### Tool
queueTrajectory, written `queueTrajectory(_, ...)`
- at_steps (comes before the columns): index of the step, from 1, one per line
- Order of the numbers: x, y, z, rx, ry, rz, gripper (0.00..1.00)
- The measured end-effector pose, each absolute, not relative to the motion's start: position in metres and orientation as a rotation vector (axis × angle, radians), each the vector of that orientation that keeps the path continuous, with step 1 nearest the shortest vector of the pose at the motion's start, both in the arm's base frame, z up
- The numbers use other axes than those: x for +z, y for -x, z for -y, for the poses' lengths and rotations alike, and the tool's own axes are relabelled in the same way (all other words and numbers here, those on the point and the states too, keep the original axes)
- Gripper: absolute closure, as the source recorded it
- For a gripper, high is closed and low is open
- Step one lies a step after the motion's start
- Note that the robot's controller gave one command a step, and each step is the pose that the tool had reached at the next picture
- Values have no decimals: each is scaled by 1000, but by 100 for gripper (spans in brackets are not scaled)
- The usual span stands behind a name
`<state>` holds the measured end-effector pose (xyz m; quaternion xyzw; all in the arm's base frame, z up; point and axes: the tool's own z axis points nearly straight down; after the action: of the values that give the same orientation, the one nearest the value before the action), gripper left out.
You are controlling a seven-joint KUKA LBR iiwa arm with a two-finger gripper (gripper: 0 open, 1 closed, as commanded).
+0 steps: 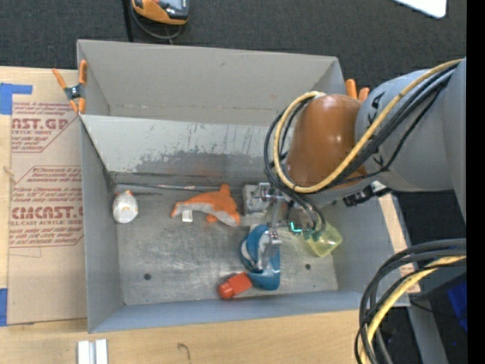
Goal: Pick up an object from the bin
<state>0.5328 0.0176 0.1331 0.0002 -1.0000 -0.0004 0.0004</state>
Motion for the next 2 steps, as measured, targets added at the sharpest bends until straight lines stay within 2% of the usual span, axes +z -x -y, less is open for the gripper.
queueTrajectory(1, 134, -533, -18, -1, 0, 3142, 0)
queueTrajectory(2, 98, -539, 0, -23, -250, 3095, 0)
